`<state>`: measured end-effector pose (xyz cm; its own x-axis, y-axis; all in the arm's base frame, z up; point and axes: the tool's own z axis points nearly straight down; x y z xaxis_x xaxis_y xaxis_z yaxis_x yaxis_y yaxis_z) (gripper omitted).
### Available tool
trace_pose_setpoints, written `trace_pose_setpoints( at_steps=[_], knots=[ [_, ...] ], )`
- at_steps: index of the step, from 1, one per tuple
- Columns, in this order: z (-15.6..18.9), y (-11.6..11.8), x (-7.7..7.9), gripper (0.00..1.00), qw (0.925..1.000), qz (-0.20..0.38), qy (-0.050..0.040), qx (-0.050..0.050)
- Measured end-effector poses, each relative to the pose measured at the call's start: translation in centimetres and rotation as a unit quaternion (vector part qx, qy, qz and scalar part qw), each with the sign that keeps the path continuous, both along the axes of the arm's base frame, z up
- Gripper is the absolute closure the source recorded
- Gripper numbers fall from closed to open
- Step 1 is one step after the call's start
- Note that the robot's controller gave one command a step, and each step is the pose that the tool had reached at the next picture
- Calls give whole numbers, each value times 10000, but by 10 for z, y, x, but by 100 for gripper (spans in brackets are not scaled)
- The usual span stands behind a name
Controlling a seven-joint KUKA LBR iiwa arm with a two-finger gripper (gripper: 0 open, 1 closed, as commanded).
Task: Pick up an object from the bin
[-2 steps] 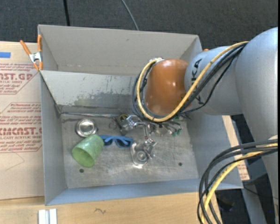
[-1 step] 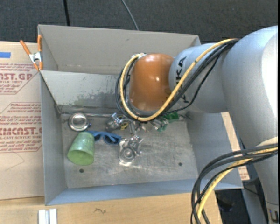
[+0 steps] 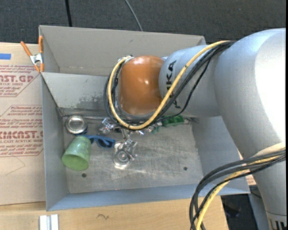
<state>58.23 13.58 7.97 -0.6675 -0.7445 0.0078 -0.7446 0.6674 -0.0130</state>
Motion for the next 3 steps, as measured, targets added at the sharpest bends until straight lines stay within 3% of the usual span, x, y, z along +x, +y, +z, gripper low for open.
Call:
trace_pose_setpoints(
  at_steps=[1, 2, 3],
  knots=[
    [5, 32, 4, 0, 9975, 705, 10, 47],
    [1, 25, -8, 0, 9997, 191, -127, 68],
    [-1, 69, 1, 0, 9958, 912, 31, -28]
  ],
)
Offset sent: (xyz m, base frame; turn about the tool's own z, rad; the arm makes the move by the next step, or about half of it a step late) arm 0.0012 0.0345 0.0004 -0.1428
